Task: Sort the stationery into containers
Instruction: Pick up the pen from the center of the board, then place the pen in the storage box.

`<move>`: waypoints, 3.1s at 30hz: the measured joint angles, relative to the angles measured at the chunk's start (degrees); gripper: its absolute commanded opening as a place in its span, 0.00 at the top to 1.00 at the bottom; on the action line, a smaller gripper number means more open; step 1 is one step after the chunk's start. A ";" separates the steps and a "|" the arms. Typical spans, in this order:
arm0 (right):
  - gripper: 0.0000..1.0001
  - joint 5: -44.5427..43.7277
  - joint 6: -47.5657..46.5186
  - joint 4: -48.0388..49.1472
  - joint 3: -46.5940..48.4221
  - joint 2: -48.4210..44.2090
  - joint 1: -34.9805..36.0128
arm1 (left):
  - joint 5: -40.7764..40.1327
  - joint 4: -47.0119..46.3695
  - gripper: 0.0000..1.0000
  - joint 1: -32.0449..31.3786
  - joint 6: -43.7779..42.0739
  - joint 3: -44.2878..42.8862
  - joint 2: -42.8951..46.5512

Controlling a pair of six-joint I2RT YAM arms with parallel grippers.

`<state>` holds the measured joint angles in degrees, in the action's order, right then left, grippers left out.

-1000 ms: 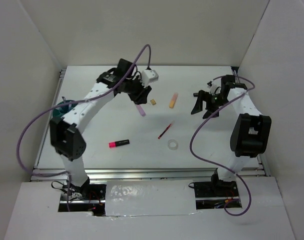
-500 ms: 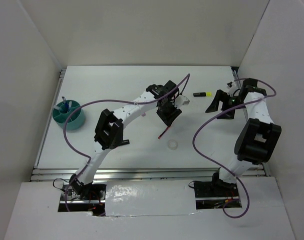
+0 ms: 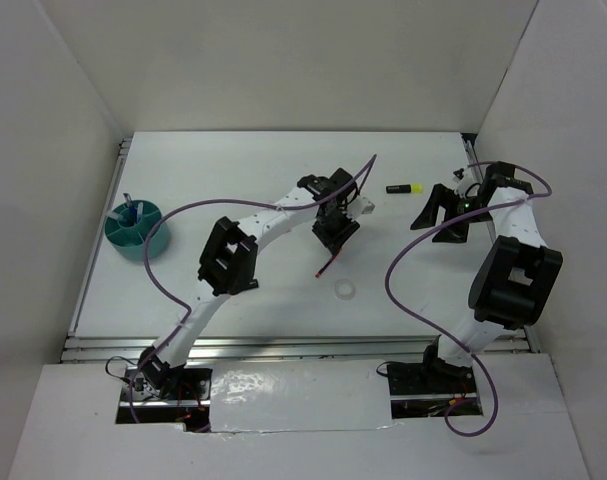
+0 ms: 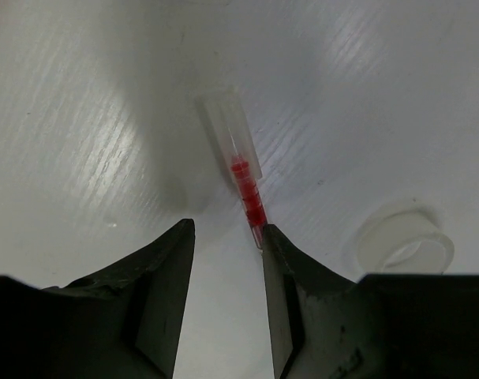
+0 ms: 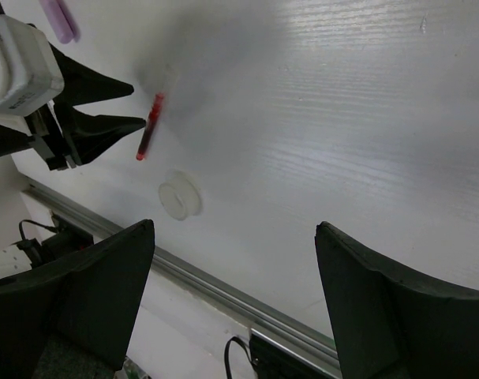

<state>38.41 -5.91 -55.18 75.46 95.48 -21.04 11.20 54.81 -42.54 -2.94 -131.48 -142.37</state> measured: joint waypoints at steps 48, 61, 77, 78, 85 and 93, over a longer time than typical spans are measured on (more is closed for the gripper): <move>0.12 -1.81 4.02 0.28 6.84 1.95 15.21 | 14.40 -54.99 1.00 57.59 1.75 78.99 86.14; 0.13 -2.29 4.74 0.66 6.82 2.58 16.41 | 23.06 -72.63 1.00 75.89 7.96 83.97 72.46; 0.13 -3.02 4.81 1.81 6.05 3.67 17.42 | 30.51 -91.30 1.00 79.56 8.22 89.29 63.54; 0.13 -3.06 4.81 1.86 5.70 3.67 17.42 | 30.80 -92.02 1.00 79.62 8.57 89.48 62.84; 0.13 -3.08 4.79 1.99 5.09 3.78 17.42 | 32.72 -98.66 1.00 80.11 9.97 92.41 61.16; 0.13 -3.08 4.79 1.99 5.09 3.98 17.42 | 33.11 -104.17 0.95 80.76 13.70 95.01 58.21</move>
<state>35.33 -1.13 -53.19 80.55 99.46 -3.62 44.31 -49.36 38.22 10.76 -36.47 -84.16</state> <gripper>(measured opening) 0.869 0.214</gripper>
